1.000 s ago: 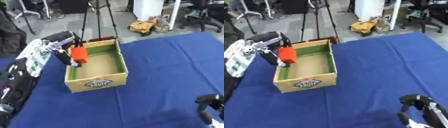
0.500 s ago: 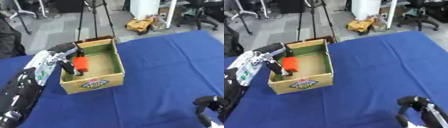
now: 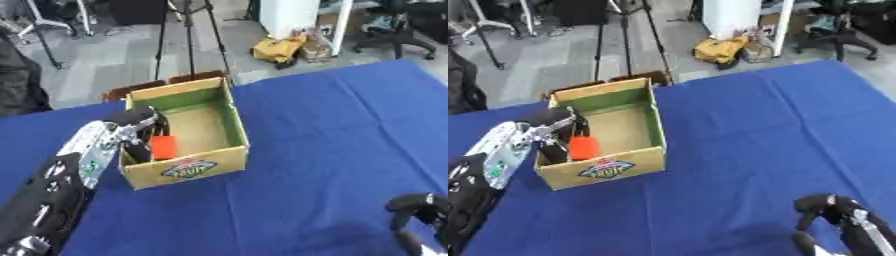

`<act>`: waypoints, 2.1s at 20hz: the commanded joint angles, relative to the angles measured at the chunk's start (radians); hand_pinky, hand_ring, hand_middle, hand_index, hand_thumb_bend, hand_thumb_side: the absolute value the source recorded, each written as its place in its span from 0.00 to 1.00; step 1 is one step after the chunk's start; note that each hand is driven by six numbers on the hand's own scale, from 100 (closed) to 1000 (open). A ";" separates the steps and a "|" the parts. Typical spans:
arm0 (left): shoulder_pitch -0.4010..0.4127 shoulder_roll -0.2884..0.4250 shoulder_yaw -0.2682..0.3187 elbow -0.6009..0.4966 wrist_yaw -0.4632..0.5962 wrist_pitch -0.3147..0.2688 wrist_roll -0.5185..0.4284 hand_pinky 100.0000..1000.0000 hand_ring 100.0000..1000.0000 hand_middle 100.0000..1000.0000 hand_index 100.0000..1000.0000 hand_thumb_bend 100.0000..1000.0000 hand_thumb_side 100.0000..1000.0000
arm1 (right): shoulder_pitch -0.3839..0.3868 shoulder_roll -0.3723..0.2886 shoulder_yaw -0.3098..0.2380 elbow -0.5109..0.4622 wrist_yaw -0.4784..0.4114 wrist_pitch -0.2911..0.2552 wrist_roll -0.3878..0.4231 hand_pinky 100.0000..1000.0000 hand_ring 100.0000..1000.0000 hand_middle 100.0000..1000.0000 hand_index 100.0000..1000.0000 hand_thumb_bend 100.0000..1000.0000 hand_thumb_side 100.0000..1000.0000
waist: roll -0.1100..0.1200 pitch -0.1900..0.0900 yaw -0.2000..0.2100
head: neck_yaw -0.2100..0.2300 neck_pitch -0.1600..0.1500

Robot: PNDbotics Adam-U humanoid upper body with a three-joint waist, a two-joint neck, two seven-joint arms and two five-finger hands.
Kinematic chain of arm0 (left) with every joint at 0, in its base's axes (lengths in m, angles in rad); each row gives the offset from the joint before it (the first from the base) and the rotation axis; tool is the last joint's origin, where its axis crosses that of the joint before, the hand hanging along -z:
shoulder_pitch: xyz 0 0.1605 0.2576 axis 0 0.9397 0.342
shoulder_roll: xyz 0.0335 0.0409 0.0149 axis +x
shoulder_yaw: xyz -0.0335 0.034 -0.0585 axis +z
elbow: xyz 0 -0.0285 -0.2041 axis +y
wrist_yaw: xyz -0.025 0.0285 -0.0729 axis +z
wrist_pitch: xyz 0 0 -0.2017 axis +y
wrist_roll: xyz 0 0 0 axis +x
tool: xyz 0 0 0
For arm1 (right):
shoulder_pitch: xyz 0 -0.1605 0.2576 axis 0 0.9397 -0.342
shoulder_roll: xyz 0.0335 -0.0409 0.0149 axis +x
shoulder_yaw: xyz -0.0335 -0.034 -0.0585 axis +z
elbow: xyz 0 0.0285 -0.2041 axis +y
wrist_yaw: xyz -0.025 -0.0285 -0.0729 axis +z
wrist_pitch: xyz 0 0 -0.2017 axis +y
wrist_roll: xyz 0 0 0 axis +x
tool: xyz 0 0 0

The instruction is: Pick up objects on the table and place them in the box.

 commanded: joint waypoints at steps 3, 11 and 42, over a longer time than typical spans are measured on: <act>-0.018 0.022 0.009 -0.038 0.020 -0.011 0.033 0.71 0.65 0.60 0.78 0.80 0.05 | -0.004 -0.013 -0.008 -0.008 0.003 -0.002 0.001 0.72 0.42 0.35 0.66 0.45 0.39 | -0.012 -0.018 0.006 | 0.002 -0.007; -0.031 0.051 0.007 -0.131 0.069 -0.007 0.143 0.81 0.75 0.72 0.88 0.87 0.36 | 0.000 -0.013 -0.011 -0.008 -0.002 -0.004 0.002 0.72 0.42 0.35 0.66 0.45 0.39 | -0.020 -0.028 0.017 | 0.003 -0.006; 0.462 0.336 0.087 -0.697 0.569 0.099 0.176 0.67 0.63 0.62 0.84 0.88 0.35 | 0.054 -0.016 -0.034 -0.007 -0.013 -0.009 -0.018 0.72 0.42 0.35 0.66 0.40 0.39 | -0.066 -0.080 0.146 | -0.044 0.034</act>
